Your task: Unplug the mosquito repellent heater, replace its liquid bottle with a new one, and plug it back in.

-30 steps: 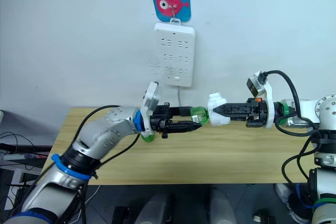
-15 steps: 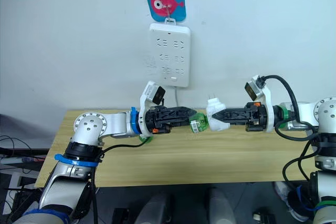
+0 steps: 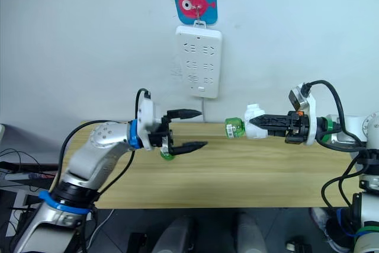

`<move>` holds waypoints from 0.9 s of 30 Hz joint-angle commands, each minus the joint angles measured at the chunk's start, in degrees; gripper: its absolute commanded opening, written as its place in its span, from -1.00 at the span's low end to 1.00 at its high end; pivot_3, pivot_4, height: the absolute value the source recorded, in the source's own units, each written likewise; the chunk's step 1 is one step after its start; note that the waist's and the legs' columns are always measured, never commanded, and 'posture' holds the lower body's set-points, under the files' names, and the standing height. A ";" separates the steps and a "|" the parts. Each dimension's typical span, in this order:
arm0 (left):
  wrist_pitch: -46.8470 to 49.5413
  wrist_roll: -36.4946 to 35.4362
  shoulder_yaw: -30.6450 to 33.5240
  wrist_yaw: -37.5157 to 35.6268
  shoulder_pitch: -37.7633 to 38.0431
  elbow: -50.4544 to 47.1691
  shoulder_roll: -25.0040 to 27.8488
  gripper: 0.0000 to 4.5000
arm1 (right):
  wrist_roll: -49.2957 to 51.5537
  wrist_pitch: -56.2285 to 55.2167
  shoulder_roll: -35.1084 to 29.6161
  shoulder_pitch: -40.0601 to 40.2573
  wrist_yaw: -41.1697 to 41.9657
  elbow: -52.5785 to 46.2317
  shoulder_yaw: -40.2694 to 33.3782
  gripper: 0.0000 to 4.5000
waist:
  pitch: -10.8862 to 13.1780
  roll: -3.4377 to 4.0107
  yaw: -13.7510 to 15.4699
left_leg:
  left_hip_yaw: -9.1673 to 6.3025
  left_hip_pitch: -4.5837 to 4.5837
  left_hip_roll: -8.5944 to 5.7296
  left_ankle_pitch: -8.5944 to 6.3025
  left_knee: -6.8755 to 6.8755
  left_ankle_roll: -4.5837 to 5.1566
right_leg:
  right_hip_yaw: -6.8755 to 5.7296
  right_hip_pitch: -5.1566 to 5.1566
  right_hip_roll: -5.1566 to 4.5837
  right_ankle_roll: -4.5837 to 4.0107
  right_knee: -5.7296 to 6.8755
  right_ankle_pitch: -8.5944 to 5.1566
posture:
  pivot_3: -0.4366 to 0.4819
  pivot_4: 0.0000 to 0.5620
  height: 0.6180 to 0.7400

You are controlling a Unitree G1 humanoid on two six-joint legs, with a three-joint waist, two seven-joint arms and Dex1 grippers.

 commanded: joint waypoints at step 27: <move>-50.94 36.08 -2.66 30.58 -12.00 25.53 -7.87 0.29 | 6.98 0.48 1.64 -2.42 -2.27 -2.44 1.52 0.33 | 0.00 -0.01 -0.08 | -0.05 0.03 0.01 -0.08 0.05 0.14 | -0.13 -0.07 -0.07 0.17 0.35 0.14 | -0.03 -0.16 1.00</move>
